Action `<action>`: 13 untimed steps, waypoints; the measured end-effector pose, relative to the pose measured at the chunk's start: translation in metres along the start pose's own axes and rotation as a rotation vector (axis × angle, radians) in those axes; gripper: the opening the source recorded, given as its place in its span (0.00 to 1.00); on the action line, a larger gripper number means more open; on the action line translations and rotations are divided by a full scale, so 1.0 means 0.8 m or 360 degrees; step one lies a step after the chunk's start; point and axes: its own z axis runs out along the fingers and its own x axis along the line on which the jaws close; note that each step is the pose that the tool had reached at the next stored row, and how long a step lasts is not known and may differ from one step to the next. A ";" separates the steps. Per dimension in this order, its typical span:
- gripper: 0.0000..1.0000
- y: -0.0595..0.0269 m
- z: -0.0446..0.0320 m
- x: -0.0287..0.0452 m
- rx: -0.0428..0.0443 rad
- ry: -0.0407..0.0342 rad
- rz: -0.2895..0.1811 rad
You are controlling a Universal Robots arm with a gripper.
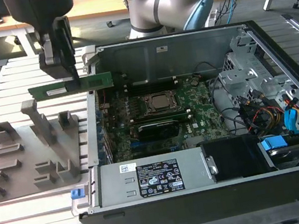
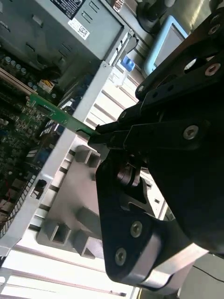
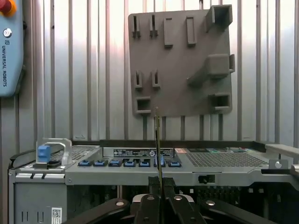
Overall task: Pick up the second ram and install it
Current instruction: 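Pick up the second ram and move it above second insertion slot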
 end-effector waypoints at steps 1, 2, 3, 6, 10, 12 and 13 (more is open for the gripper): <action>0.14 -0.007 -0.0001 -0.0019 0.0000 0.0001 0.0000; 0.14 -0.015 -0.0002 -0.0050 0.0000 0.0001 0.0000; 0.14 -0.020 -0.0002 -0.0079 0.0000 0.0001 0.0000; 0.14 -0.038 -0.0008 -0.0214 0.0000 0.0001 0.0000; 0.14 -0.052 -0.0011 -0.0275 0.0000 -0.0046 0.0003; 0.14 -0.055 -0.0011 -0.0276 0.0000 -0.0100 0.0006; 0.14 -0.057 -0.0008 -0.0278 0.0000 -0.0113 0.0007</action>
